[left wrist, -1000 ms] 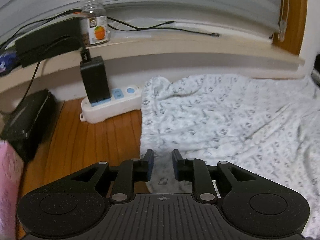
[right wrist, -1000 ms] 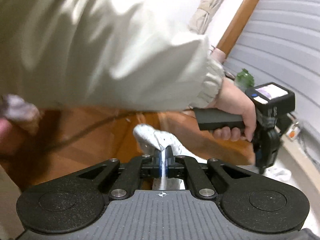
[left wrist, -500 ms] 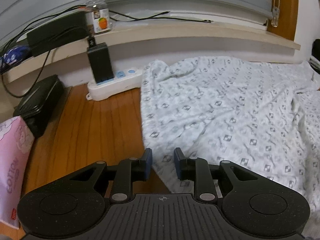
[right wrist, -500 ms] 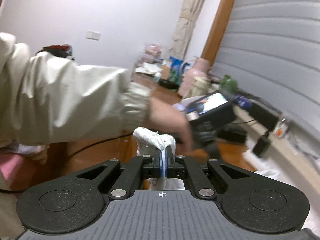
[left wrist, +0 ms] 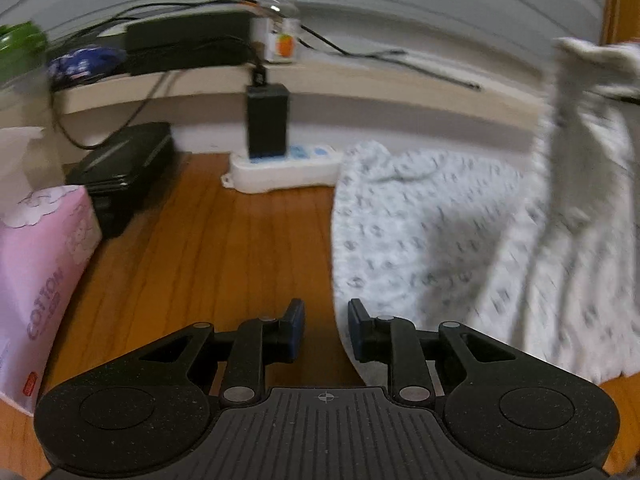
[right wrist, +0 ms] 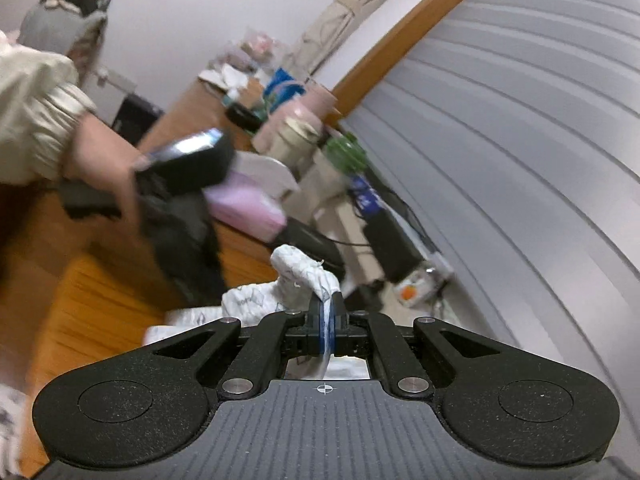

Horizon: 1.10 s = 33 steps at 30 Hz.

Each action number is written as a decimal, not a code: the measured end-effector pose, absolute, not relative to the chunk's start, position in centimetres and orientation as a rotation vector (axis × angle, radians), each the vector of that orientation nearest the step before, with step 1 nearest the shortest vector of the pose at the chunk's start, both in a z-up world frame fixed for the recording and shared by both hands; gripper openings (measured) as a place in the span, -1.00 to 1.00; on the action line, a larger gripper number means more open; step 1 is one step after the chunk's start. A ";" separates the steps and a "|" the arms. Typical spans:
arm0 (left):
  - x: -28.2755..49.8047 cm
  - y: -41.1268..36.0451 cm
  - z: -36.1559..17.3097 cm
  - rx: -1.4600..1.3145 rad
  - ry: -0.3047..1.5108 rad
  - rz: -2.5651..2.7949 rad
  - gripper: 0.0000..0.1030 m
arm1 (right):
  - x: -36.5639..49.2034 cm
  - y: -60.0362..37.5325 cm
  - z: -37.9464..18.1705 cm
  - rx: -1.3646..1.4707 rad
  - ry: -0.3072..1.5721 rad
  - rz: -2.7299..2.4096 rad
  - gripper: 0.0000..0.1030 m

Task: Fold clothes

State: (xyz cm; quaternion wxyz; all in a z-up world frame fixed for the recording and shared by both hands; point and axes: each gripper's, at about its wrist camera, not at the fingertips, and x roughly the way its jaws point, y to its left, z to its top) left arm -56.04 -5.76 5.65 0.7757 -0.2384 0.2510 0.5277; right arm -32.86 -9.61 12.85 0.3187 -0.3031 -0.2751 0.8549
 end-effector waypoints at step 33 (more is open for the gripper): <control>-50.4 -11.2 5.7 -0.461 0.426 1.106 -0.34 | -25.5 0.9 4.3 -0.968 0.008 2.140 -0.27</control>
